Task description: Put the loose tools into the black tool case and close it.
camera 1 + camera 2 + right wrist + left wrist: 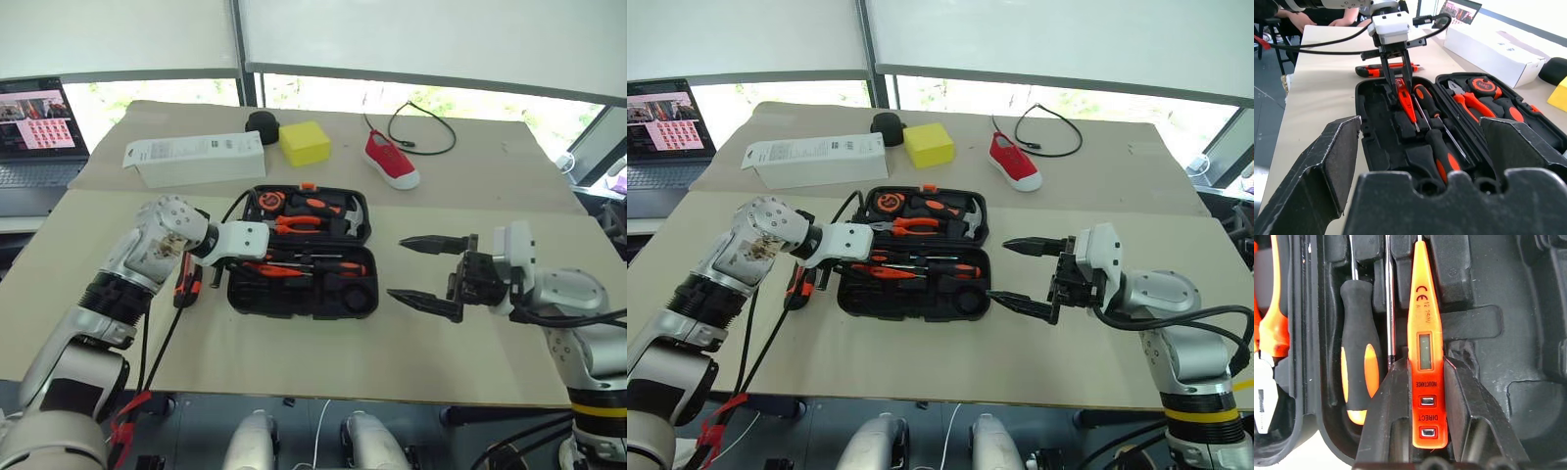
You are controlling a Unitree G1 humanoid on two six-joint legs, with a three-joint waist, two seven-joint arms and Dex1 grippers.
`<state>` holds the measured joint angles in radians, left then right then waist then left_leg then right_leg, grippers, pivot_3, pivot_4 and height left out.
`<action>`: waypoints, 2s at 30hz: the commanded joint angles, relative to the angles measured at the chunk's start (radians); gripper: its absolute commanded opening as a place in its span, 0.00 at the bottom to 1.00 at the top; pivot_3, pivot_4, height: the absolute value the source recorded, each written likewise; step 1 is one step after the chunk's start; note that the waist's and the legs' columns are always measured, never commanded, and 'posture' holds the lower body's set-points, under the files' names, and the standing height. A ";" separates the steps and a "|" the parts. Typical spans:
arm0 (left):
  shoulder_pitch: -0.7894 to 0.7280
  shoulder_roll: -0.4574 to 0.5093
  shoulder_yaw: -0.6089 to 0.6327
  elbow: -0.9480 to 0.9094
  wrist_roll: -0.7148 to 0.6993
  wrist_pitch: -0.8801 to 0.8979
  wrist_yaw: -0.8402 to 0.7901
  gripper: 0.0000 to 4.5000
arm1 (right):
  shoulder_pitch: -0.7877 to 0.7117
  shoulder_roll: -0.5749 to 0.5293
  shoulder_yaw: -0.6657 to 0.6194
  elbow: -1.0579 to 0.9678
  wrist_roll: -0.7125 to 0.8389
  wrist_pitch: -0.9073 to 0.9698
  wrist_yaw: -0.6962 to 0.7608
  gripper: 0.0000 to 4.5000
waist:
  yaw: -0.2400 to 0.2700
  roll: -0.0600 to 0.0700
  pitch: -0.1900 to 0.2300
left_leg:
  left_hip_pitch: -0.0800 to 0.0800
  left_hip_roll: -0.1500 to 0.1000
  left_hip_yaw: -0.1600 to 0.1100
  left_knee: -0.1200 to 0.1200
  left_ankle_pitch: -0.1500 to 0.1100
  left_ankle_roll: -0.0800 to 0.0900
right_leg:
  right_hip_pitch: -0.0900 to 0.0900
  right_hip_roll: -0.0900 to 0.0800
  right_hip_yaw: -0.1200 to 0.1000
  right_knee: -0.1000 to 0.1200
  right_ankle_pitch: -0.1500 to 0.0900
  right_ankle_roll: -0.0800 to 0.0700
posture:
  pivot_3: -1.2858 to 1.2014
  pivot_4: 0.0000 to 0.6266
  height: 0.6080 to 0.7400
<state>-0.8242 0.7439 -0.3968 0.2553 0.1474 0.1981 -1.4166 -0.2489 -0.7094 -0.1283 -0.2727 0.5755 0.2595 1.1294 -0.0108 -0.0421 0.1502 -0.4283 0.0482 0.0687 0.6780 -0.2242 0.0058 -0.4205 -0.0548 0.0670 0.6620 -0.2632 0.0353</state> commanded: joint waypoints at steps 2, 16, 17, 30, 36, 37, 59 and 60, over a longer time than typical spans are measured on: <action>0.033 -0.005 0.025 -0.030 -0.060 0.041 -0.036 0.33 | -0.032 0.010 -0.002 -0.007 0.019 0.001 -0.003 1.00 | -0.002 0.000 0.000 | 0.000 0.000 0.000 0.000 0.000 0.000 | 0.000 0.000 0.000 0.000 0.000 0.000 | 0.52 0.24 1.00; 0.027 -0.002 0.237 0.009 -0.301 -0.042 -0.058 0.62 | -0.040 0.010 0.004 0.012 0.019 0.003 0.004 1.00 | -0.001 0.000 0.000 | -0.001 0.000 -0.001 0.001 0.000 0.000 | -0.001 0.000 -0.001 0.001 0.000 0.000 | 0.52 0.24 1.00; 0.039 -0.006 0.244 0.015 -0.310 -0.051 -0.057 0.56 | -0.038 0.011 0.003 0.013 0.020 0.003 0.003 1.00 | -0.001 0.000 0.000 | -0.001 0.000 -0.001 0.001 0.000 0.000 | -0.001 0.000 0.000 0.001 0.000 0.000 | 0.52 0.24 1.00; 0.221 -0.106 0.243 0.073 -0.302 -0.225 0.026 0.01 | -0.027 0.038 -0.003 0.002 0.013 -0.015 -0.028 1.00 | 0.001 0.000 0.000 | -0.001 0.000 -0.001 0.002 0.000 0.000 | 0.000 -0.001 -0.001 0.002 0.000 0.000 | 0.52 0.24 1.00; 0.213 -0.116 0.220 0.128 -0.256 -0.245 0.070 0.01 | -0.015 0.040 -0.004 -0.008 0.018 -0.012 -0.034 1.00 | 0.003 0.000 0.000 | -0.001 0.000 -0.001 0.002 0.000 0.000 | 0.000 -0.001 -0.001 0.002 0.000 0.000 | 0.52 0.24 1.00; 0.215 -0.116 0.217 0.132 -0.251 -0.244 0.073 0.01 | -0.013 0.041 -0.004 -0.011 0.019 -0.012 -0.036 1.00 | 0.003 0.000 0.000 | -0.001 0.000 -0.001 0.002 0.000 0.000 | 0.000 -0.001 -0.001 0.002 0.000 0.000 | 0.52 0.24 1.00; 0.236 -0.161 0.237 0.109 -0.296 -0.175 0.133 0.01 | -0.005 0.040 0.002 -0.018 0.031 0.003 -0.035 1.00 | 0.007 0.000 0.000 | 0.002 0.000 -0.001 0.003 0.000 0.000 | 0.003 0.000 -0.001 0.002 0.000 0.000 | 0.52 0.24 1.00; 0.242 -0.160 0.232 0.108 -0.289 -0.179 0.134 0.01 | -0.005 0.040 0.002 -0.019 0.031 0.003 -0.035 1.00 | 0.007 0.000 0.000 | 0.002 0.000 -0.001 0.003 0.000 0.000 | 0.003 0.000 -0.001 0.002 0.000 0.000 | 0.52 0.24 1.00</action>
<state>-0.5893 0.5732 -0.1536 0.3720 -0.1582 0.0266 -1.2814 -0.2493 -0.6718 -0.1052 -0.2675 0.5768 0.2601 1.0973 -0.0041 -0.0422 0.1502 -0.4260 0.0479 0.0674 0.6805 -0.2241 0.0057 -0.4177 -0.0553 0.0662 0.6645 -0.2629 0.0354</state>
